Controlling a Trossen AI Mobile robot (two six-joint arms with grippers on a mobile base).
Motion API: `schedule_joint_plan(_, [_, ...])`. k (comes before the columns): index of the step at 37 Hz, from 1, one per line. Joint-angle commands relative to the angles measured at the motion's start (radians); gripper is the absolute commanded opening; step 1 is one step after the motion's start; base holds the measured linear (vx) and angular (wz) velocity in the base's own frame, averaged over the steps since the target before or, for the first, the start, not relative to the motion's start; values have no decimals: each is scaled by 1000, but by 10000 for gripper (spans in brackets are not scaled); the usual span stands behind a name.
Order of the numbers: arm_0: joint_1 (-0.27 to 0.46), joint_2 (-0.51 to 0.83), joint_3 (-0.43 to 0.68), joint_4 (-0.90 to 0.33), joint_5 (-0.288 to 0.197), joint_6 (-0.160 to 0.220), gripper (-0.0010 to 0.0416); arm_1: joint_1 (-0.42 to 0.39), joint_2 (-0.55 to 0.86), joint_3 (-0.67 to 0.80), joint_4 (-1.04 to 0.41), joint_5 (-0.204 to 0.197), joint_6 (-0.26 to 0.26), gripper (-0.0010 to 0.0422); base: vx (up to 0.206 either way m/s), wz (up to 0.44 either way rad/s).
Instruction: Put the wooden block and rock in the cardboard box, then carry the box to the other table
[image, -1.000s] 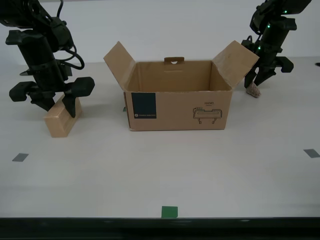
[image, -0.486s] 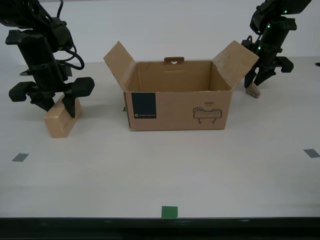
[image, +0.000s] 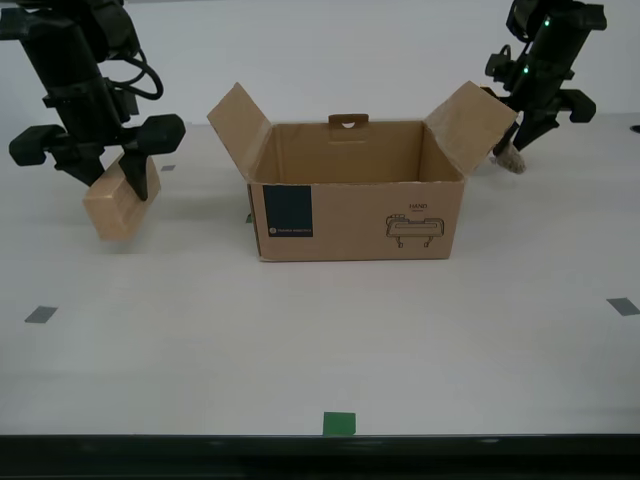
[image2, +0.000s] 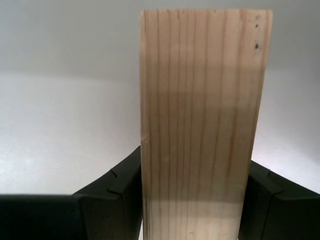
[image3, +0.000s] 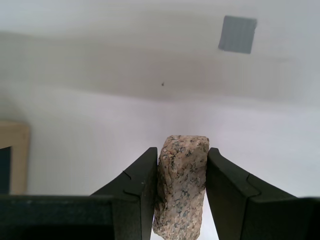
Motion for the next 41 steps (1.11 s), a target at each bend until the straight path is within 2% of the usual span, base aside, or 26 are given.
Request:
schedule_joint_plan(1, [1,-37,1,-19,0,1,-1,0,-4,23,-20,2,1,-1,0,0])
schedule_joint_plan(19, [1,-211,1,-117,0,1,-1,0,-55,142,-124,2,56,-1,0,0])
schedule_joint_plan(27, [1,-266,1,-146,-1,1,-1,-2,-139,192,-149,47,61,-1,0,0])
schedule_joint_plan(37, [1,-323,1,-209,-2,1,-1,-3,-229,268,-214,52,62,-1,0,0])
schedule_joint_plan(41, [1,-351,1,-233,-44,1,-1,-4,-240,305,-244,52,64,-1,0,0])
